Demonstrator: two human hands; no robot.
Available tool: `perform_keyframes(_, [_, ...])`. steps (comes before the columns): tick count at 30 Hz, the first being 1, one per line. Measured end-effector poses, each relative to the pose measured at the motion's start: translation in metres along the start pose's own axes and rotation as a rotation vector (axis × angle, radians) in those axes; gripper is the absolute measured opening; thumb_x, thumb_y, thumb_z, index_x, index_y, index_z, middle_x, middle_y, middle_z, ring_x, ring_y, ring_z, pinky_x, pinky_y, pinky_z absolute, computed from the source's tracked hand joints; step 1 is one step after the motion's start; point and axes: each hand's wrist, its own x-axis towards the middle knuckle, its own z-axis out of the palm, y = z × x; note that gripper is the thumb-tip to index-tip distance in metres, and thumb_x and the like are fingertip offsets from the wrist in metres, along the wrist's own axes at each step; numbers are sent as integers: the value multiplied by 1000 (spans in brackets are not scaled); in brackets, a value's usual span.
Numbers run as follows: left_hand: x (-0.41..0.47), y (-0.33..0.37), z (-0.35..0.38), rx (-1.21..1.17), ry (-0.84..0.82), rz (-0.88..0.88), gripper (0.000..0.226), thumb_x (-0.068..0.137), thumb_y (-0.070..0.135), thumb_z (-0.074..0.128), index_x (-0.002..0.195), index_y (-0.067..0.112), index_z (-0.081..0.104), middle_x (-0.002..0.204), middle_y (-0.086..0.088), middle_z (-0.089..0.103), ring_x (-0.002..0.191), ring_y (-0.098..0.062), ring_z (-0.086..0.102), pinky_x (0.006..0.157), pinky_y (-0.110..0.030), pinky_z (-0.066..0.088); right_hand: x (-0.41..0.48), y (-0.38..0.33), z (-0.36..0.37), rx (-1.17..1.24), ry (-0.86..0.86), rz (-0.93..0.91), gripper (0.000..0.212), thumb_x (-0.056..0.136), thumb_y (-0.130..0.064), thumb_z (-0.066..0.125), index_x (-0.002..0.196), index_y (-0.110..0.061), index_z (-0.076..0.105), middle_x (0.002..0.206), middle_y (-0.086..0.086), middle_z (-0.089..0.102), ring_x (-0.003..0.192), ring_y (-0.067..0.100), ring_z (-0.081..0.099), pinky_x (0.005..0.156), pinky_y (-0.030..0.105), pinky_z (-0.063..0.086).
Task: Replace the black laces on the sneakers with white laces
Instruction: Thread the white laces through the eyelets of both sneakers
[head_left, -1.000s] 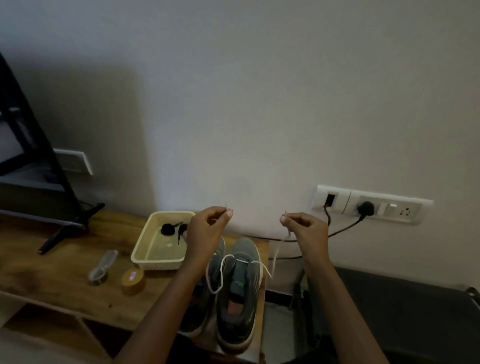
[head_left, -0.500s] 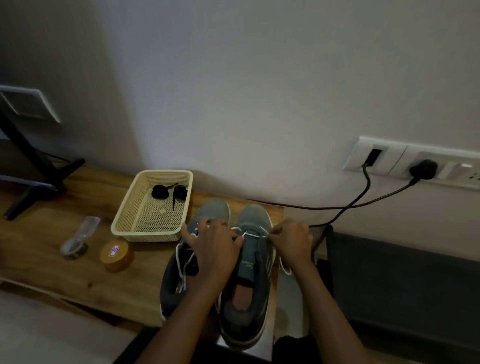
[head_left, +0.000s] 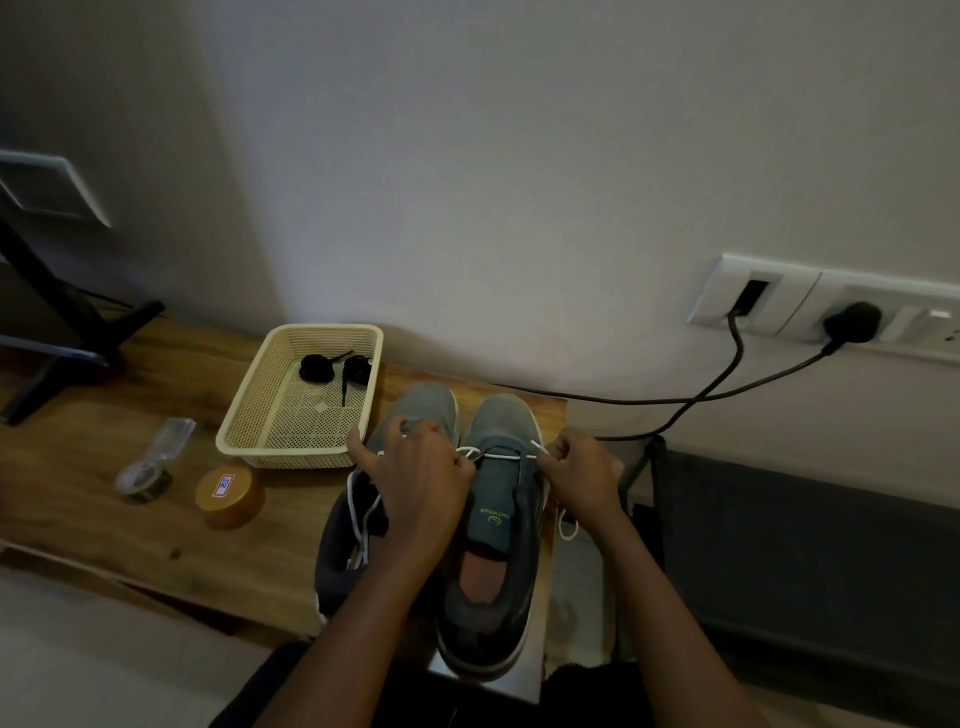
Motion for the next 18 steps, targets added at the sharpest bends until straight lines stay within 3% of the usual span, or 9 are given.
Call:
perform_keyframes(4, [0, -4, 0, 19, -15, -3, 16, 86, 38, 59, 87, 28, 71, 120, 17, 58, 134, -13, 29, 110, -49, 0, 0, 13, -7, 48, 93, 46, 34, 87, -26, 61, 61, -22, 41, 60, -6, 45, 65, 14, 46, 87, 37, 35])
perform_keyframes(7, [0, -4, 1, 7, -22, -8, 15, 85, 38, 60, 85, 28, 71, 120, 17, 58, 133, -13, 29, 111, -50, 1, 1, 19, -14, -43, 151, 79, 33, 87, -30, 62, 60, -23, 42, 64, -6, 48, 80, 20, 52, 87, 35, 31])
perform_keyframes(9, [-1, -4, 2, -11, -23, 0, 16, 86, 38, 60, 84, 28, 72, 121, 17, 58, 133, -12, 29, 110, -50, 0, 2, 19, -18, -29, 141, 80, 24, 85, -23, 64, 64, -19, 53, 71, -3, 57, 87, 23, 56, 91, 38, 38])
perform_keyframes(11, [0, -4, 1, -63, -24, 6, 16, 86, 39, 60, 84, 28, 71, 122, 17, 57, 133, -12, 29, 110, -50, -1, 2, 14, -25, 81, 168, 58, 7, 83, -17, 68, 79, -12, 70, 83, 5, 68, 89, 26, 62, 88, 43, 47])
perform_keyframes(12, [0, -3, -1, -111, -27, 1, 15, 87, 39, 61, 83, 28, 71, 123, 18, 57, 133, -12, 30, 110, -50, -1, 0, 8, -30, 173, 195, 41, 9, 82, -13, 70, 86, -6, 73, 88, 9, 70, 88, 26, 64, 84, 41, 50])
perform_keyframes(15, [-4, -2, -14, -427, 12, -14, 10, 86, 35, 65, 79, 28, 68, 118, 17, 59, 129, -12, 37, 109, -41, 6, -20, -18, -53, 527, 205, -29, 16, 79, -3, 70, 95, 0, 72, 86, 10, 71, 76, 13, 66, 72, 22, 53])
perform_keyframes(18, [-4, 4, -49, -952, 12, 20, 3, 84, 22, 70, 81, 23, 69, 106, 14, 62, 113, -11, 55, 99, -30, 37, -44, -55, -84, 762, 189, -94, 17, 77, 2, 71, 94, -2, 71, 81, 1, 69, 66, -4, 64, 62, 7, 48])
